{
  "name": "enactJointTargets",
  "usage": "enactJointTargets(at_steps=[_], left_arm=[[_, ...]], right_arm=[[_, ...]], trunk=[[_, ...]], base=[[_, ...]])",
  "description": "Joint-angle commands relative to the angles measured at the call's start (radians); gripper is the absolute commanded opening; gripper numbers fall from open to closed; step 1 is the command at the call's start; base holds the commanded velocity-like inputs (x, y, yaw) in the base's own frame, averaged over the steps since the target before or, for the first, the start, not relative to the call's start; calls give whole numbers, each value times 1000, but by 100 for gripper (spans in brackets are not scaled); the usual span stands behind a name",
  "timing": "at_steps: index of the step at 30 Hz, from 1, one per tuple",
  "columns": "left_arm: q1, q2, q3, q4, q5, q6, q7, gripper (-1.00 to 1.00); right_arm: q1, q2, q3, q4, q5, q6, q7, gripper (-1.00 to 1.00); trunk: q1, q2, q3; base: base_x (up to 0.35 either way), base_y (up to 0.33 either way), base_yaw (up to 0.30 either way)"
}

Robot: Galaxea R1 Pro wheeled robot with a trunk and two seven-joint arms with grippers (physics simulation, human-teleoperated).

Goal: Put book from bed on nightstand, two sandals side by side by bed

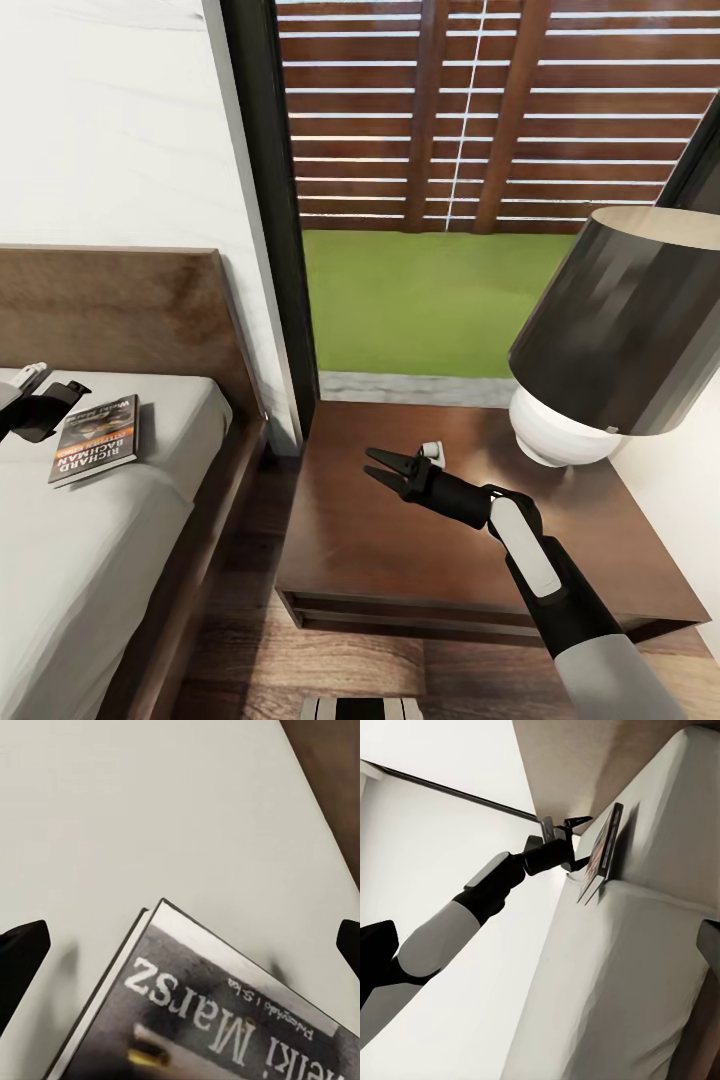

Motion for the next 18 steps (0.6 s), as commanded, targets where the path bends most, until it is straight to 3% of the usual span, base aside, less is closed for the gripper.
enactJointTargets(at_steps=[1, 18], left_arm=[[1, 0, 22, 82, 21, 6, 7, 100], [1, 0, 22, 82, 22, 6, 7, 100]], right_arm=[[-1, -1, 1, 0, -3, 4, 0, 100], [-1, -1, 1, 0, -2, 4, -1, 100]], trunk=[[0, 0, -1], [0, 0, -1]], base=[[0, 0, 0], [0, 0, 0]])
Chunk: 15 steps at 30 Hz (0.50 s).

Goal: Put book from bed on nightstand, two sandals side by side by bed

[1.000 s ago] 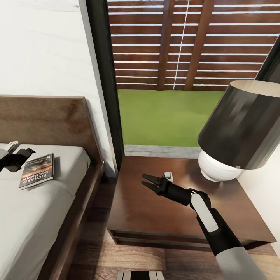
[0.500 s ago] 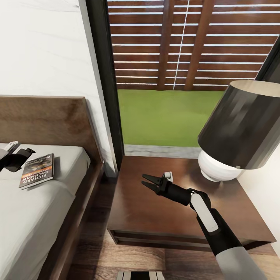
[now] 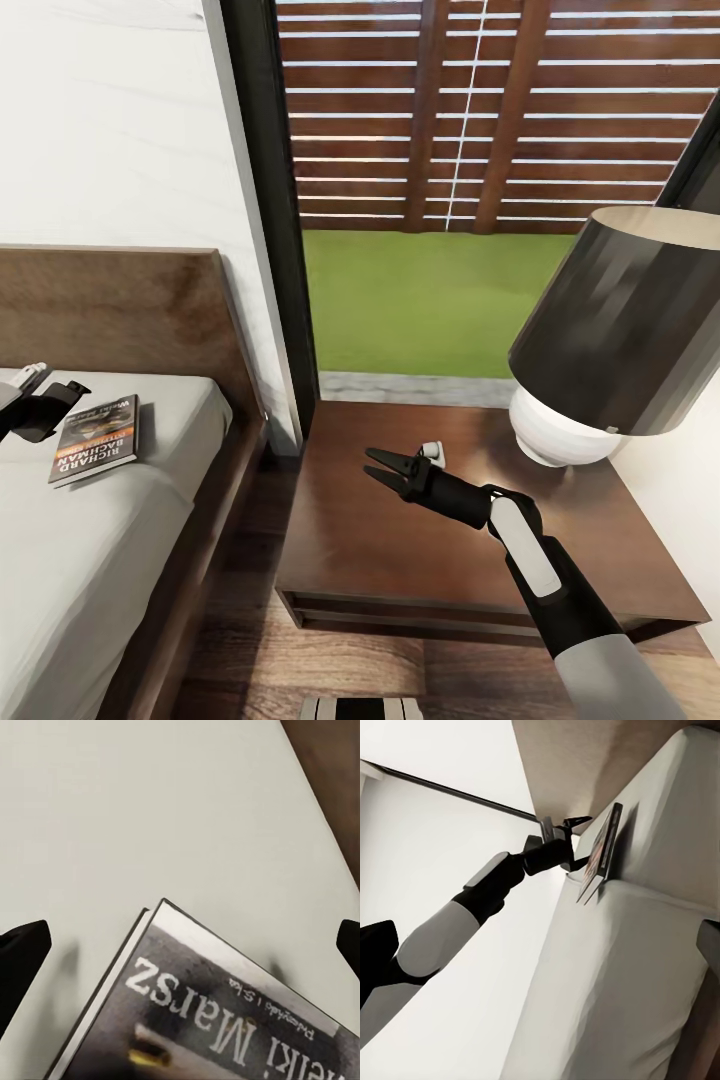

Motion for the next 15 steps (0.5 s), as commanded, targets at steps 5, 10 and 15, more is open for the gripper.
enactJointTargets(at_steps=[5, 10, 15], left_arm=[[1, 1, 22, 81, 21, 6, 7, 100], [1, 1, 22, 81, 21, 6, 7, 100], [1, 1, 22, 81, 21, 6, 7, 100]], right_arm=[[0, -1, 1, 0, -3, 4, 0, 100], [0, -1, 1, 0, -3, 4, 0, 100], [-1, 0, 1, 0, -3, 4, 0, 100]], trunk=[[0, 0, -1], [0, 0, -1], [0, 0, -1]], base=[[0, 0, 0], [0, 0, 0], [0, 0, 0]])
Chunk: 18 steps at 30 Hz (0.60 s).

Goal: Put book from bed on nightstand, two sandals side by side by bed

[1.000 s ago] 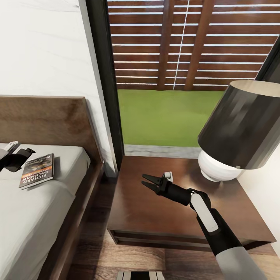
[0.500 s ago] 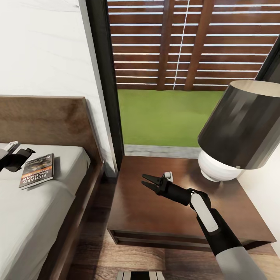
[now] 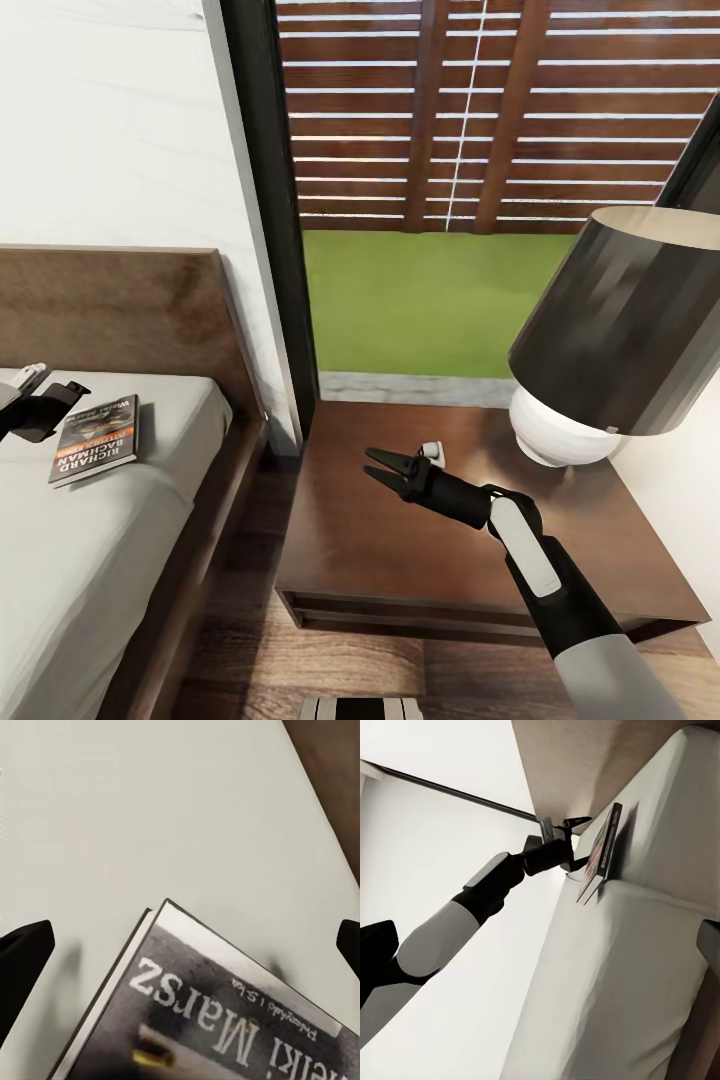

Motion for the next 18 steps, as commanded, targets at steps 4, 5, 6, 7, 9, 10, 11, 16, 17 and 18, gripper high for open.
enactJointTargets(at_steps=[4, 5, 6, 7, 9, 10, 11, 16, 17, 18], left_arm=[[1, 0, 21, 79, 21, 6, 7, 100], [1, 0, 21, 79, 21, 6, 6, 100], [1, 0, 21, 79, 21, 6, 6, 100], [1, 0, 21, 79, 21, 6, 6, 100], [1, 0, 21, 79, 21, 6, 6, 100], [1, 0, 21, 79, 21, 6, 6, 100], [1, 0, 21, 79, 21, 6, 6, 100], [1, 0, 21, 79, 21, 6, 6, 100], [1, 0, 21, 79, 21, 6, 6, 100], [1, 0, 21, 79, 21, 6, 6, 100]], right_arm=[[-1, 0, 1, 0, -3, 4, 0, 100], [-1, 0, 1, 0, -3, 4, 0, 100], [-1, -1, 1, 0, -3, 4, 0, 100], [-1, -1, 1, 1, -3, 4, 0, 100], [-1, -1, 1, 1, -3, 4, 0, 100], [-1, 0, 1, 1, -3, 4, 0, 100], [-1, 0, 1, 1, -3, 4, 0, 100], [-1, 0, 1, 1, -3, 4, 0, 100], [-1, -1, 1, 1, -3, 4, 0, 100], [-1, -1, 1, 1, -3, 4, 0, 100]], trunk=[[0, 0, -1], [0, 0, -1], [0, 0, -1], [0, 0, -1], [0, 0, -1], [0, 0, -1], [0, 0, -1], [0, 0, -1], [0, 0, -1], [0, 0, -1]], base=[[0, 0, 0], [0, 0, 0], [0, 0, 0], [0, 0, 0], [0, 0, 0], [0, 0, 0], [0, 0, 0], [-5, -6, 0], [-40, -44, 0], [-62, -67, 0]])
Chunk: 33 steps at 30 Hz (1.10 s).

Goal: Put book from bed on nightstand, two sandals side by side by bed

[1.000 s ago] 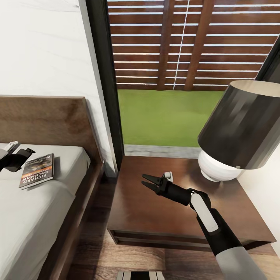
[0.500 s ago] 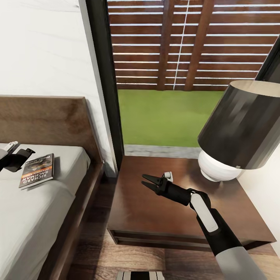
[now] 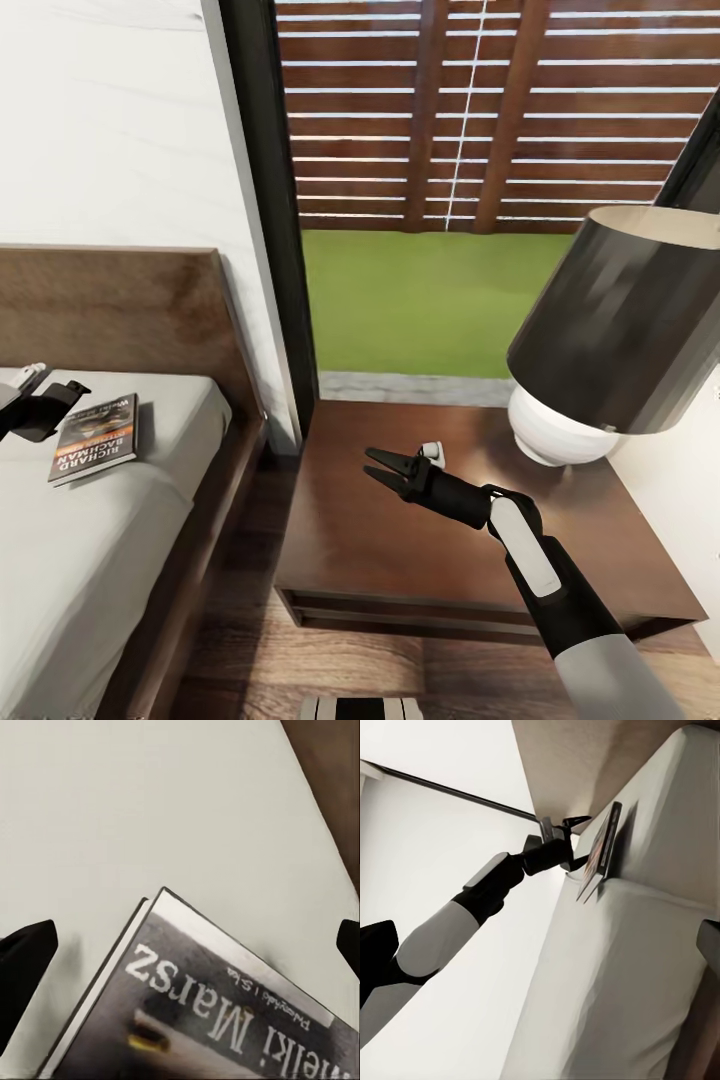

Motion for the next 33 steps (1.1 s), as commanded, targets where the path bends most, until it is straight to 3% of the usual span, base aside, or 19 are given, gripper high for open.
enactJointTargets(at_steps=[1, 33], left_arm=[[1, 0, 13, 78, 11, 8, 11, 100], [1, 0, 13, 78, 11, 8, 11, 100]], right_arm=[[-1, -1, 1, 0, -3, 4, 0, 100], [-1, -1, 1, 0, -3, 4, 0, 100]], trunk=[[0, 0, -1], [0, 0, -1]], base=[[-95, -101, 0], [-21, -22, 0]])
